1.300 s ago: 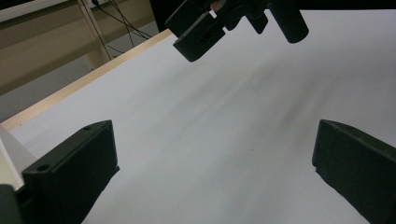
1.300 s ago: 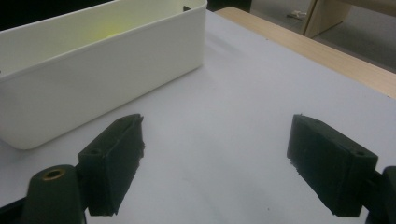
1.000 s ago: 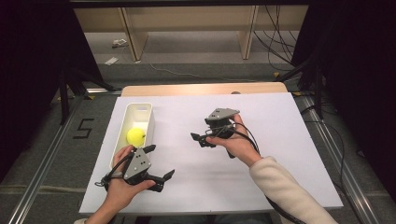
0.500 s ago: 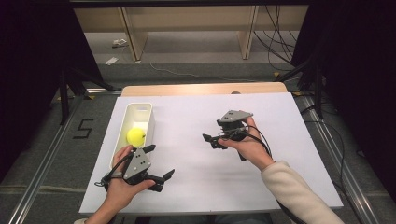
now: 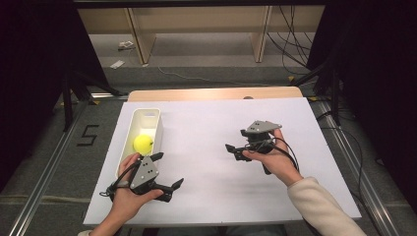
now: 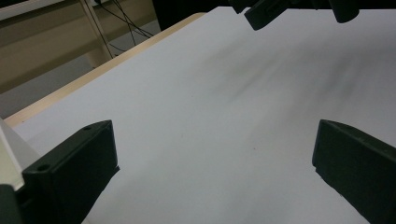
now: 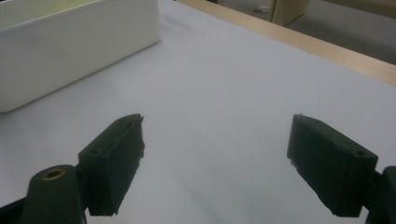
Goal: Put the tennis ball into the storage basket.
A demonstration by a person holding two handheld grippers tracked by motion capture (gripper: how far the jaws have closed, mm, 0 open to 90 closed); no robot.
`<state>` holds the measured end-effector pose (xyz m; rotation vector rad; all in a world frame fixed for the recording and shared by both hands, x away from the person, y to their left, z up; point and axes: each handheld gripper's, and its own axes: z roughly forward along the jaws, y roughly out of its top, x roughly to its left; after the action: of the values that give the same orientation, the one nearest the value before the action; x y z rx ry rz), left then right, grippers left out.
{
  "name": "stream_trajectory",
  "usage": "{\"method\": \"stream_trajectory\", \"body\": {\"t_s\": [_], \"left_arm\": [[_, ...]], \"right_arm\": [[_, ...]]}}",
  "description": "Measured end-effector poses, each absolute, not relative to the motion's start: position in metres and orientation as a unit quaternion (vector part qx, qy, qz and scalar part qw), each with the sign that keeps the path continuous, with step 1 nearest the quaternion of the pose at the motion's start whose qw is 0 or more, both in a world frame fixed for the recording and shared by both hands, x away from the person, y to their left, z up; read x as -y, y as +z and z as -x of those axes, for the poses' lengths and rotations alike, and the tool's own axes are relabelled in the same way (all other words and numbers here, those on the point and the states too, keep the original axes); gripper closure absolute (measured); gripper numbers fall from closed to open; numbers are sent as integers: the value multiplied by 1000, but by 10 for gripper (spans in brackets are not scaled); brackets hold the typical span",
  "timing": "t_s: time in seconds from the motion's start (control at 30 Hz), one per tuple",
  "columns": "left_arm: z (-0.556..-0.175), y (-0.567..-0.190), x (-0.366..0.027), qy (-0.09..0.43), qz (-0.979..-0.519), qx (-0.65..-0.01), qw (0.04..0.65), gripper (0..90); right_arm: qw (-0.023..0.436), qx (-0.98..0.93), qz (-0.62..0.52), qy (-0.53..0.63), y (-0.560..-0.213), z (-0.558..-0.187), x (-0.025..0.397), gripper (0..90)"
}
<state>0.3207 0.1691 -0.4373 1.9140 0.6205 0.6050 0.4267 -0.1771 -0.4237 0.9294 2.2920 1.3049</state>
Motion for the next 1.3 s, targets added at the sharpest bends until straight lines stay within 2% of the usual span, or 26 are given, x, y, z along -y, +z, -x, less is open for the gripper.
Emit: {"method": "stream_trajectory", "body": {"t_s": [0.7,1.3], "left_arm": [[-321,-438,-170,249,-789,-262,496,0],[-321,-437,-173,252,-787,-264,497,0]], "right_arm": [[185,-794,-363,451,-429,-410,225,193],[190,-787,-378,449,-434,-396,247,192]]}}
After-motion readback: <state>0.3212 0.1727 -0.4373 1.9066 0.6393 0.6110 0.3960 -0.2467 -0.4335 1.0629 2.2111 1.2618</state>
